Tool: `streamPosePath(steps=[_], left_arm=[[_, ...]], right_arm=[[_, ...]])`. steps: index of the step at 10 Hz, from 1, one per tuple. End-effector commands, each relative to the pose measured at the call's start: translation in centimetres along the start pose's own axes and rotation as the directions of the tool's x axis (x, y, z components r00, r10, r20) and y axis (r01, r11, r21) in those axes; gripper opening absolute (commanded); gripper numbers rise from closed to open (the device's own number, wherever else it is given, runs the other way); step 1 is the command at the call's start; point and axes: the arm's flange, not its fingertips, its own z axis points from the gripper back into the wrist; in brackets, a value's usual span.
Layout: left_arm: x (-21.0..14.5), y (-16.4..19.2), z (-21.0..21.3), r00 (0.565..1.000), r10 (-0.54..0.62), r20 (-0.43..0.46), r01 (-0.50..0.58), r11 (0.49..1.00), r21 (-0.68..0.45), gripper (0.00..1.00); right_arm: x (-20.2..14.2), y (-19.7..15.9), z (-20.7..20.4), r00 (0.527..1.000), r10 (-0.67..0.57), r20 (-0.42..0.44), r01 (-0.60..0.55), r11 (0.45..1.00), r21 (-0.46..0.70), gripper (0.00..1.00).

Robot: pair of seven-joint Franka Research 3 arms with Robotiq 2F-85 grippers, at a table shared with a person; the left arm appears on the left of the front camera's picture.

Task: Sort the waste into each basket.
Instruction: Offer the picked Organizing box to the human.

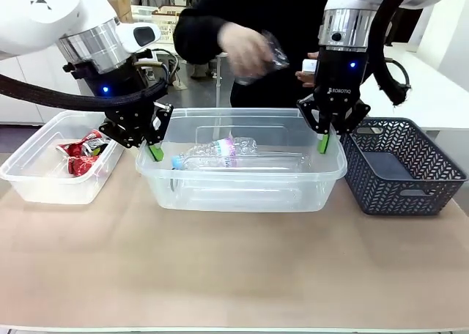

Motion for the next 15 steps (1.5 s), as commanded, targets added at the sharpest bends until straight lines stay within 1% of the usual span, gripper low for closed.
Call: streamPosePath(steps=[1, 15], left_arm=[[-0.22, 0.4, 0.44, 1.0, 0.006, 0.017, -0.006, 1.0, -0.014, 0.0], [-0.22, 0.4, 0.44, 1.0, 0.006, 0.017, -0.006, 1.0, -0.014, 0.0]], right_arm=[[0.02, -0.05, 0.27, 1.0, 0.013, -0.009, -0.013, 1.0, -0.022, 0.0], [0.02, -0.05, 0.27, 1.0, 0.013, -0.009, -0.013, 1.0, -0.022, 0.0]])
